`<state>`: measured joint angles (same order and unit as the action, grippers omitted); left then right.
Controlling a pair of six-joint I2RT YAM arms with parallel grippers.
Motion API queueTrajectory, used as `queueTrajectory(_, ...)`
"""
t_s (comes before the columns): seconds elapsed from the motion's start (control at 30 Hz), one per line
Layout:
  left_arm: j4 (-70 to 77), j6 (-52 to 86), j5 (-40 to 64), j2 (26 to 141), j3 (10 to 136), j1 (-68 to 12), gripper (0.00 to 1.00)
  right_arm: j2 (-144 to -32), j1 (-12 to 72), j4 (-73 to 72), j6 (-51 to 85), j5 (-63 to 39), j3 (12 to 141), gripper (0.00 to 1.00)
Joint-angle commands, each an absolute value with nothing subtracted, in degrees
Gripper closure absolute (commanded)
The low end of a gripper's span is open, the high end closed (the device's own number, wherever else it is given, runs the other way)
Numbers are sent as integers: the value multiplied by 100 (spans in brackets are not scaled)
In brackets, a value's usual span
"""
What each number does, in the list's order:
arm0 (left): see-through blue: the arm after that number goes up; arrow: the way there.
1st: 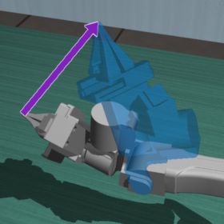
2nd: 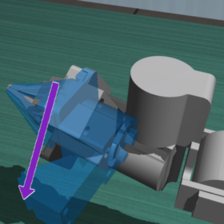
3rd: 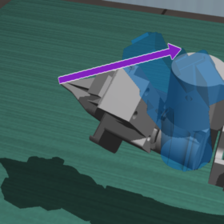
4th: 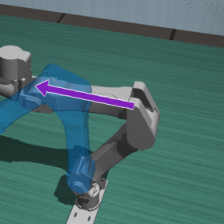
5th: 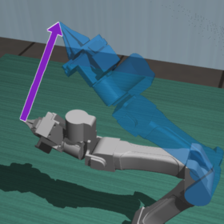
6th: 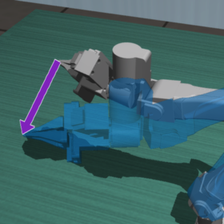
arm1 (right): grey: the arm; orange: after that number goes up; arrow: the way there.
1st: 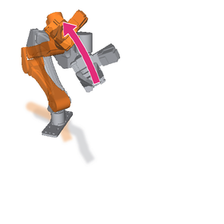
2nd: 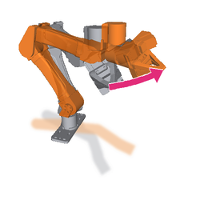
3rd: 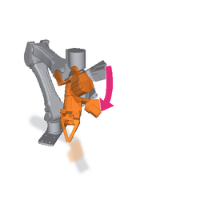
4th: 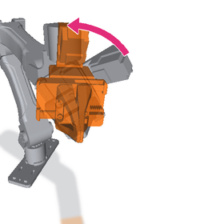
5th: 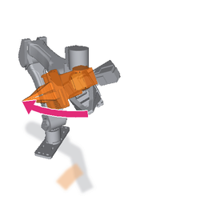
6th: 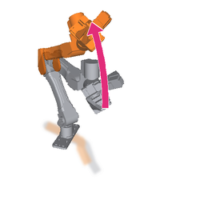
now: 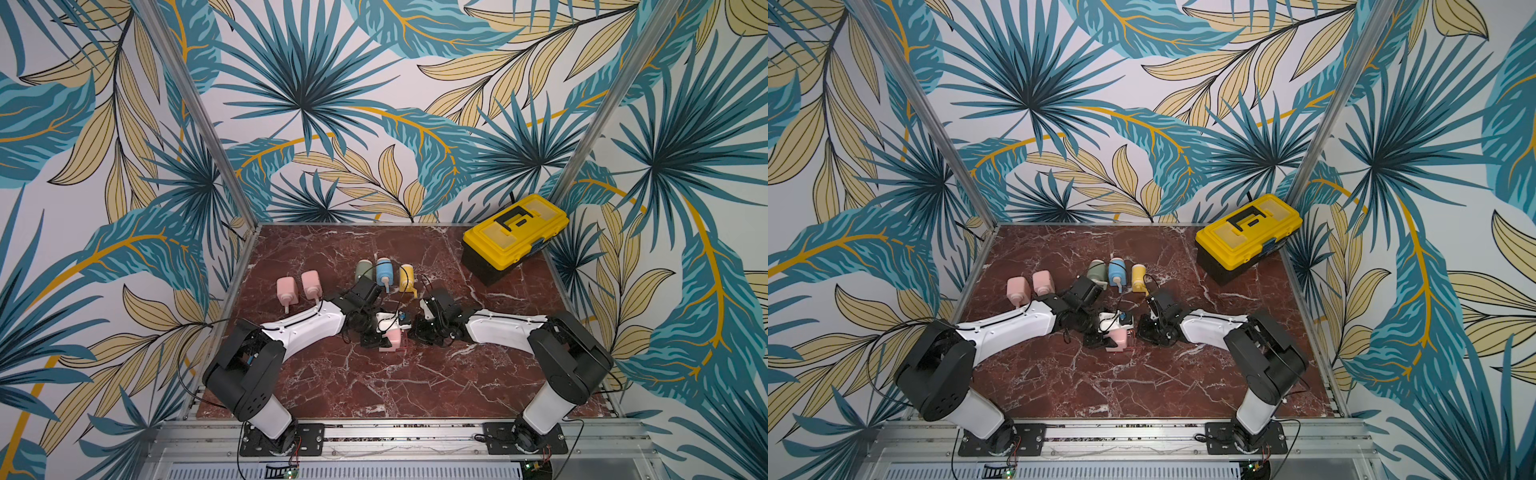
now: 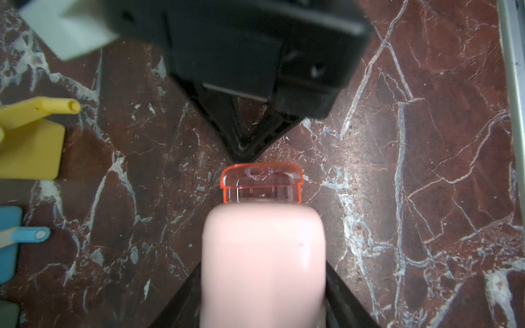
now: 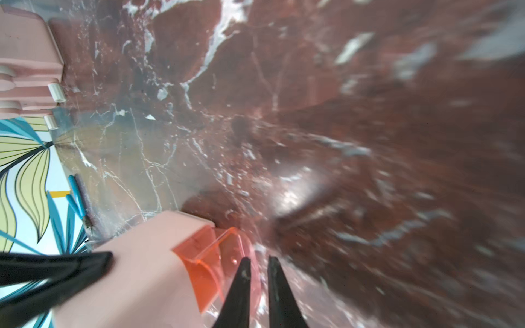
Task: Put the tray back into the pencil sharpener
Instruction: Close the container of the pencil sharpener.
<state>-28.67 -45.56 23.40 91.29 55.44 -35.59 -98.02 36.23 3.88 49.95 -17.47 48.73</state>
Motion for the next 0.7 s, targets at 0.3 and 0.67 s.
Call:
queueTrajectory(0.3, -2997, -4501, 2231, 9326, 5552, -3639, 55, -10264, 3687, -454, 5455, -2640, 5019, 86)
queueTrajectory(0.67, -2992, -4081, 2032, 9070, 5601, -3721, 71, -9388, 3406, -190, 5571, -1944, 4496, 83)
